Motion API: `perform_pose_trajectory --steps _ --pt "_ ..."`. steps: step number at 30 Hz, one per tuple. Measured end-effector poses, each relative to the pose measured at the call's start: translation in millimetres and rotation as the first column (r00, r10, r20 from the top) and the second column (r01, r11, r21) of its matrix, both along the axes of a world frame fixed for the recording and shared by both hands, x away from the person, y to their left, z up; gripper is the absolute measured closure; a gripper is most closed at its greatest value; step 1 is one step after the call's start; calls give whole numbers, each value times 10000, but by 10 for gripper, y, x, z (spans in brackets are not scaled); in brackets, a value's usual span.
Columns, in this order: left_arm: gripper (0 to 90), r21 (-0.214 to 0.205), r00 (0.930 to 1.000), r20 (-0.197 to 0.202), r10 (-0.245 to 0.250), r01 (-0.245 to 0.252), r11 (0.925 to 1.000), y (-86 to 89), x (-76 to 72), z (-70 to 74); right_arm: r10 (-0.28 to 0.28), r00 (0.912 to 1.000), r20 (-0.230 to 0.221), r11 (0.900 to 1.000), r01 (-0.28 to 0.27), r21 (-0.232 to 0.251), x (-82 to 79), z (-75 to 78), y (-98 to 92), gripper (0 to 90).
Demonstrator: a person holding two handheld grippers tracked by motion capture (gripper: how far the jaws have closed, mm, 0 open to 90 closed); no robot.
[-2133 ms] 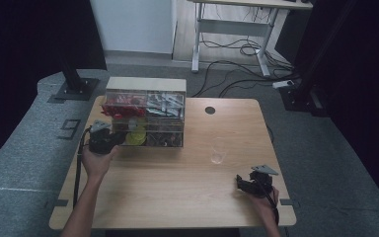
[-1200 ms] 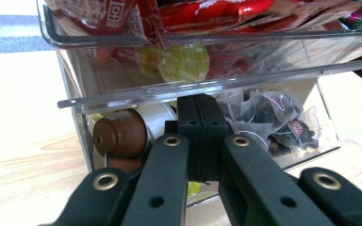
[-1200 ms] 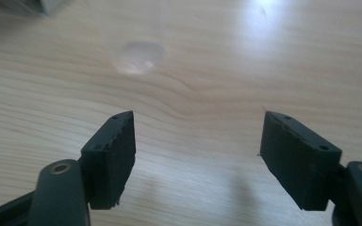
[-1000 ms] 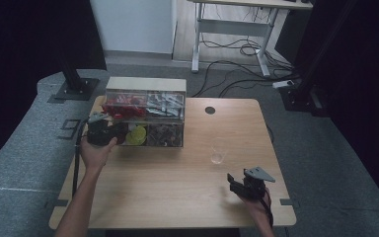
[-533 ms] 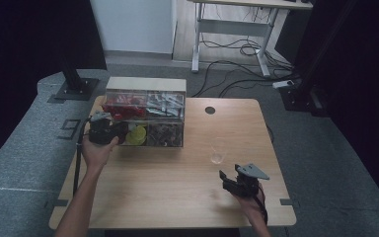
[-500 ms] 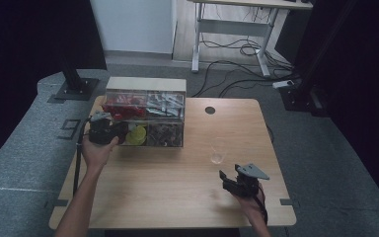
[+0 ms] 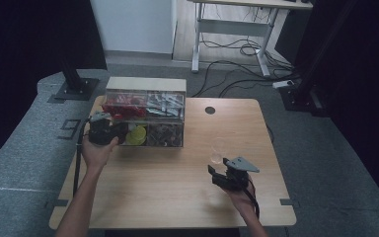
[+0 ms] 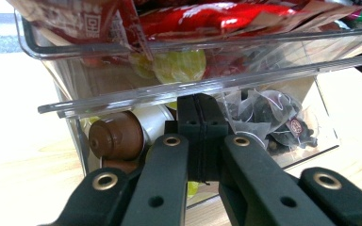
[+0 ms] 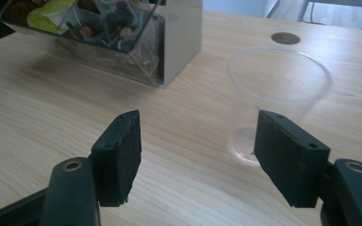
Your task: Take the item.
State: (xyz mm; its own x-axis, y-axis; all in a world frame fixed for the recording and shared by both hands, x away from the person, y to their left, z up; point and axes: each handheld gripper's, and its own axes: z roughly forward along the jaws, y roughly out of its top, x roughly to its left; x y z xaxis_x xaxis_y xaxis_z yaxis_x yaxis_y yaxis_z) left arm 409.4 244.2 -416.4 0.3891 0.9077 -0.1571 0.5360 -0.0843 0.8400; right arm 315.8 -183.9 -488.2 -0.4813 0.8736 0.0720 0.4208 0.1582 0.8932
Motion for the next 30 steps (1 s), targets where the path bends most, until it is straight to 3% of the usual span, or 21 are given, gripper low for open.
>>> perform_pose_trajectory --steps 10,30 --pt "899 80 10000 -20 -29 29 10000 -2 0 9 411 9991 128 9991 -413 132 79 69 193 345" --pt "899 52 9999 -59 -89 89 9999 -8 6 21 1422 9897 153 9889 -1427 415 289 149 603 467"
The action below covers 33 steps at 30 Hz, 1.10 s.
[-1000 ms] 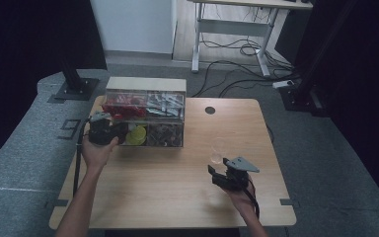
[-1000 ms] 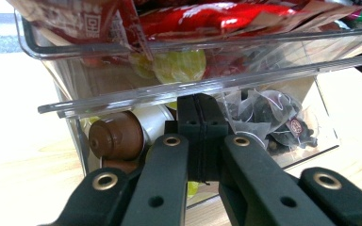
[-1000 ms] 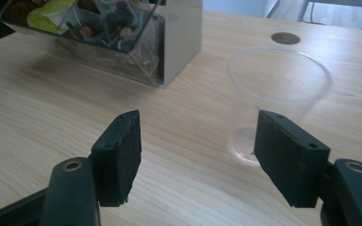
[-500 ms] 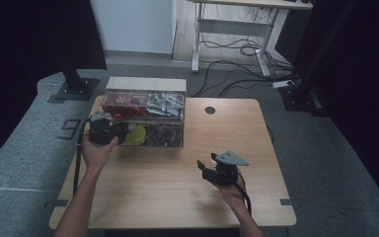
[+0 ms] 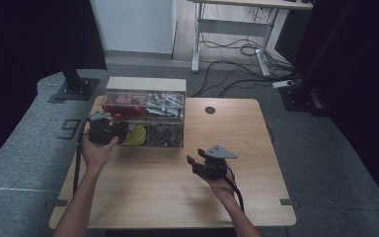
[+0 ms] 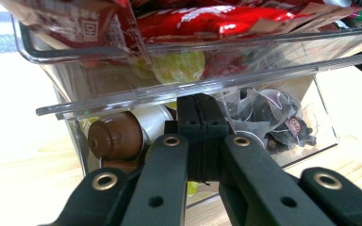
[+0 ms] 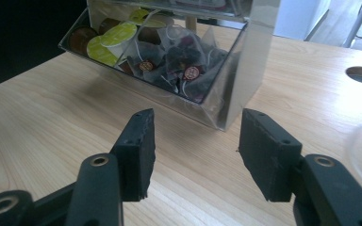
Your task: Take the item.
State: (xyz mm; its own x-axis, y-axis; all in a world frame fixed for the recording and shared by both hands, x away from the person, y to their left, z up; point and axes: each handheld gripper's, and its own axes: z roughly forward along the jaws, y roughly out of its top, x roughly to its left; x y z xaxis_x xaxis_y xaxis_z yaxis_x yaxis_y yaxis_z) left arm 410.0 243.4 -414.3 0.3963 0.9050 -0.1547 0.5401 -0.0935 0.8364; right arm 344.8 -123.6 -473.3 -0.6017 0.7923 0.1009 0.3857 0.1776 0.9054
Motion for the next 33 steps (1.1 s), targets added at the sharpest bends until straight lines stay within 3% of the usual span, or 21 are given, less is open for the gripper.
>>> perform_pose_trajectory --steps 8,33 --pt "897 116 10000 -26 -12 12 9999 -9 3 22 265 9996 -131 9991 -260 336 108 -16 113 512" --pt "899 49 9999 -45 -138 138 9999 -34 6 24 656 9978 -119 9975 -653 255 284 32 401 532"
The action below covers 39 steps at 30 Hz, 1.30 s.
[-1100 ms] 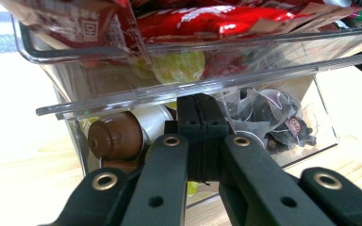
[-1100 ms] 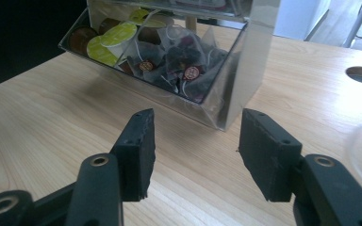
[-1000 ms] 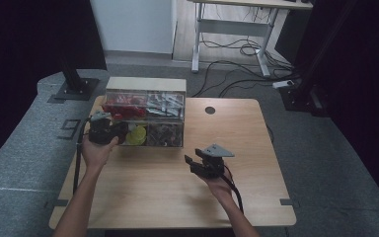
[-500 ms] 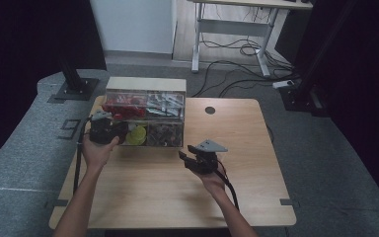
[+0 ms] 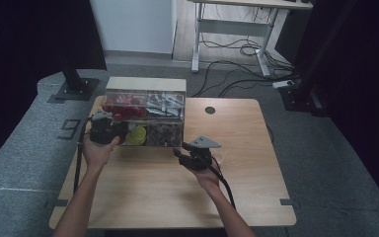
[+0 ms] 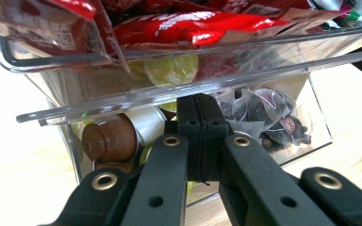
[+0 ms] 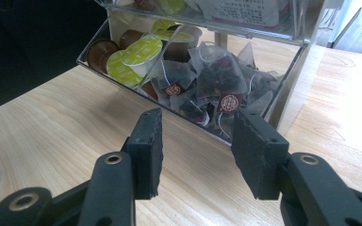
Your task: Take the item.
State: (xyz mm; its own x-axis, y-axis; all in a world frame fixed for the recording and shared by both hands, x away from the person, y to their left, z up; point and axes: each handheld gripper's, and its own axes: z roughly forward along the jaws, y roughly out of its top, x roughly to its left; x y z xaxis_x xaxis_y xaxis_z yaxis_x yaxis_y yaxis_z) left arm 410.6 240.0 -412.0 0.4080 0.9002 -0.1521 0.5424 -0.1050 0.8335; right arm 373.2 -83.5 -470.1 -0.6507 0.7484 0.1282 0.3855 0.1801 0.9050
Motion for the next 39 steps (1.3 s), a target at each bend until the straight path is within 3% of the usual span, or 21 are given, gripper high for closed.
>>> perform_pose_trajectory --steps 39 --pt "895 -110 9999 -26 -117 117 9999 -26 1 5 400 9992 26 9991 -399 -114 177 13 342 533"
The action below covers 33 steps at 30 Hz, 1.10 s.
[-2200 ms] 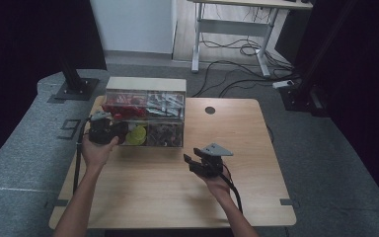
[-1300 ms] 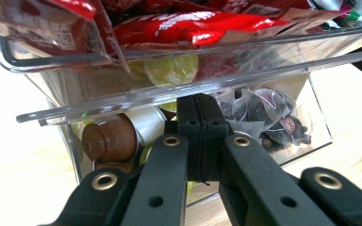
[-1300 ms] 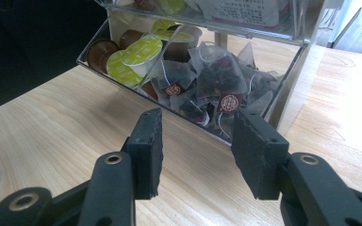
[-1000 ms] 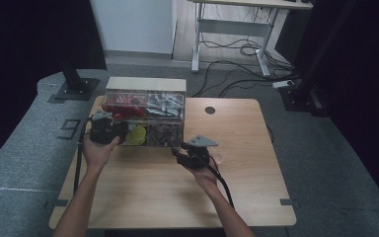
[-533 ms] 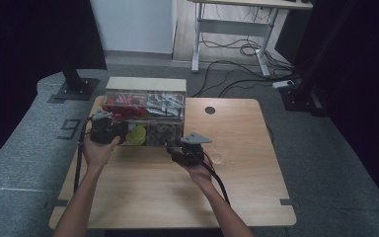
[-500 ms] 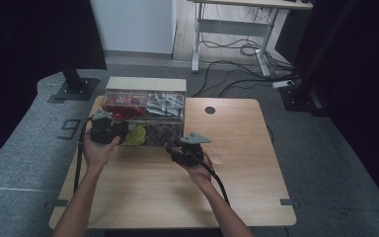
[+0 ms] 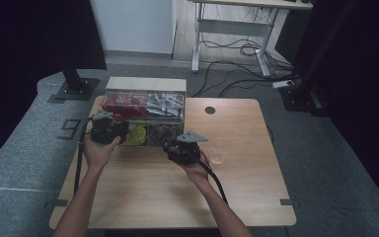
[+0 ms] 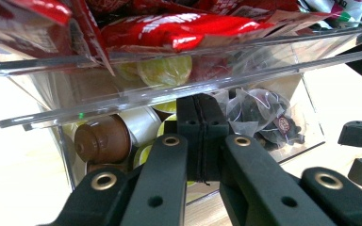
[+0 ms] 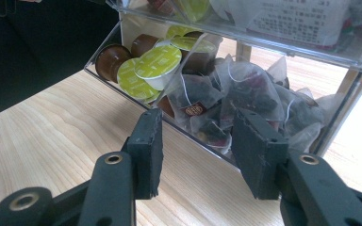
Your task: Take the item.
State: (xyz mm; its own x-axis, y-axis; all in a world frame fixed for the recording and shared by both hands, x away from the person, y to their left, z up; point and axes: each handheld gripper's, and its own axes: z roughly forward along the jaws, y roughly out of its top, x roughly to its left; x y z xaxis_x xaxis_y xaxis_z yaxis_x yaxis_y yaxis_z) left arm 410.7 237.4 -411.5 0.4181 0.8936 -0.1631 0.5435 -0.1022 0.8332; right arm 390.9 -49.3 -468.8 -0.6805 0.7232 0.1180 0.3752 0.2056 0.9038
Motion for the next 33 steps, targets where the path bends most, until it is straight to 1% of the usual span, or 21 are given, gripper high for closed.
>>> perform_pose_trajectory --steps 9,11,17,22,25,27,33 --pt "896 -42 10000 -51 -13 13 10000 3 6 0 138 9999 96 9999 -137 -103 43 12 112 533" --pt "896 -27 10000 -44 -13 13 10000 1 6 0 213 9998 17 9997 -213 -105 61 0 161 532" --pt "895 26 10000 -55 -8 8 10000 0 6 0 285 9996 -23 9995 -285 -150 101 -26 247 531" --pt "895 16 10000 -58 -8 9 10000 1 8 0 270 9996 -76 9994 -271 -237 131 -50 281 530" --pt "895 -7 10000 -52 -14 14 10000 2 10 1 295 9996 -41 9992 -296 -253 148 -53 311 530" --pt "895 5 10000 -64 -19 19 10000 2 10 1 283 9996 38 9988 -282 -393 166 -58 357 530" --pt "894 -9 10000 -60 -25 25 10000 3 10 1 320 9995 55 9987 -318 -388 189 -79 410 530"
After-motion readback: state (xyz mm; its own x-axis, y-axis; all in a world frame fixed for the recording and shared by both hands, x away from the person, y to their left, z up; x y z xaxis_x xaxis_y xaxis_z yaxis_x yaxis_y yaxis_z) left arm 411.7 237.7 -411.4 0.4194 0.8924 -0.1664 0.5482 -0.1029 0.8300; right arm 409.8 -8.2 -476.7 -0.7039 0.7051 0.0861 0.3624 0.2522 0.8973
